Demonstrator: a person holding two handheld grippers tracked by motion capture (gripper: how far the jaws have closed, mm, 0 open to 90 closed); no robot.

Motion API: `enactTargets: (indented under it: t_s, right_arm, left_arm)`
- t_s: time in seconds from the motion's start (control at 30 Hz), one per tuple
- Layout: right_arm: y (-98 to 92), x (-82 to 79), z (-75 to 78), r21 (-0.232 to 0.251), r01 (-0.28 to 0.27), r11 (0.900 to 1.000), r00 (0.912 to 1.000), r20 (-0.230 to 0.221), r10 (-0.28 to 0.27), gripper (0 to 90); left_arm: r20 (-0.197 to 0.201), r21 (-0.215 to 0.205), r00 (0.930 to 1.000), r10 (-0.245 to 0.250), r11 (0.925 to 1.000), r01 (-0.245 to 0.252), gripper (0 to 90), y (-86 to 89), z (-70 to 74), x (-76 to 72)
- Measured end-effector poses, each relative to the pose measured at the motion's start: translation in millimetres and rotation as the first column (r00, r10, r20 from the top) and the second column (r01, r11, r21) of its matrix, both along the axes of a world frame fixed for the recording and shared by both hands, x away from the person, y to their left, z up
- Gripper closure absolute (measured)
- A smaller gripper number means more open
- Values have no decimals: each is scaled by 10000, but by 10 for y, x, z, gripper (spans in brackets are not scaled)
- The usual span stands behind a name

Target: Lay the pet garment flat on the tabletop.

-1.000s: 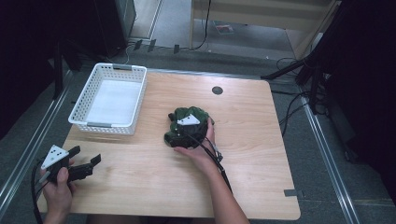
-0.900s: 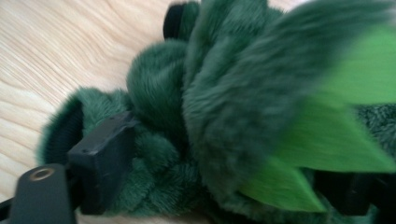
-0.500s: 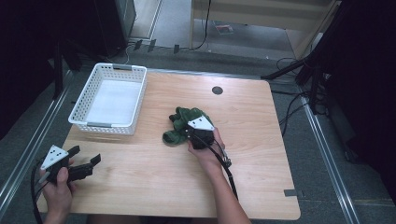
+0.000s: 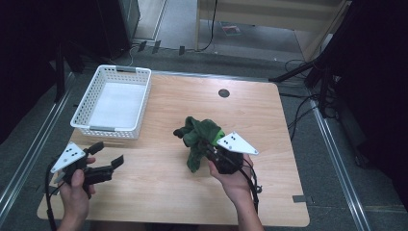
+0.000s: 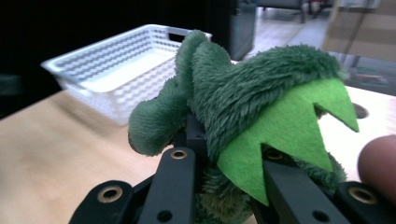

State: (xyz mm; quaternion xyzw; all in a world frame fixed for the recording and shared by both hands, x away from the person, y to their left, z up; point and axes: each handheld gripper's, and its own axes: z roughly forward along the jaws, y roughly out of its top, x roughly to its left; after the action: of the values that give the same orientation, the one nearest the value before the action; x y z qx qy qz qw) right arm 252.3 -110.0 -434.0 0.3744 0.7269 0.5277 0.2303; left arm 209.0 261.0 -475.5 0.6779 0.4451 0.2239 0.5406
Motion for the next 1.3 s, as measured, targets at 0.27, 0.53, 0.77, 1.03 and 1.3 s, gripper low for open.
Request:
enactTargets:
  t_s: [0.27,0.53,0.77,1.03,1.3]
  right_arm:
    - [195,-353,-33,-595,-1661,9843,9855,-438,1637,815]
    - [221,-286,-216,-511,-2161,9750,9733,-902,2110,800]
    - [192,-286,-206,-266,-2302,9728,9697,-904,2270,799]
    - [199,-289,-227,-148,-2580,9660,9623,-932,2555,774]
    - [138,-251,-231,-83,-2283,9736,9696,-921,2265,753]
  left_arm:
    - [-264,-44,9875,-1556,9878,1555,89,-576,-76,98]
    - [-1058,-202,9704,-2170,9762,2161,317,-718,-345,214]
    - [-1092,-81,9440,-3113,9499,3123,452,-824,-427,211]
    - [-1252,167,9462,-2983,9530,3026,557,-906,-454,197]
    - [-1678,-102,9258,-3388,9397,3420,894,-827,-507,236]
